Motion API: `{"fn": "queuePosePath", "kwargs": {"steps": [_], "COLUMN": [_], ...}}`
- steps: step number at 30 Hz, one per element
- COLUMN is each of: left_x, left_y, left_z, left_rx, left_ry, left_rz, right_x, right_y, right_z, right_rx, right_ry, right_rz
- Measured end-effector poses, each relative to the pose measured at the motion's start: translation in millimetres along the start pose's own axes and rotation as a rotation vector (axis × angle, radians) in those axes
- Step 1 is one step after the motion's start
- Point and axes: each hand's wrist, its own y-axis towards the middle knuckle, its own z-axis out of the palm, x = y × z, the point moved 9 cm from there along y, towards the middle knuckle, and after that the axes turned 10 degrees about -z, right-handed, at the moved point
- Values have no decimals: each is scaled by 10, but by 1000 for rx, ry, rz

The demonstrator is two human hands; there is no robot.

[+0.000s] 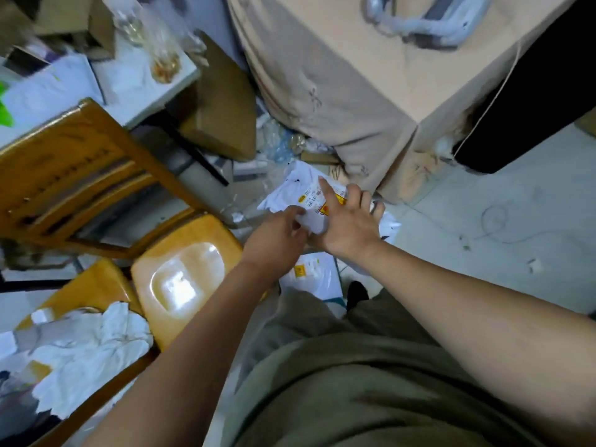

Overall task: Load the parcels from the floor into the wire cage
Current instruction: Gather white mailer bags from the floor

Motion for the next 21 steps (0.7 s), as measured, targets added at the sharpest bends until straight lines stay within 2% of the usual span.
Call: {"fn": "queuePosePath", "kwargs": {"steps": [5,13,21], "left_x": [-294,-536,-1383], "left_y": [-438,-908,-1364], "left_z": [-152,-142,509], "left_rx": [1,115,205], "left_ry": [-43,158,346], "left_rz": [161,327,564], "right_x": [-192,-469,-1122], "right_y": [-453,-1421,-2692], "right_z": [-439,-483,-508], "right_rx": [-162,-213,-359], "right_ry": [32,170,255], "right_rz": [142,414,710]}}
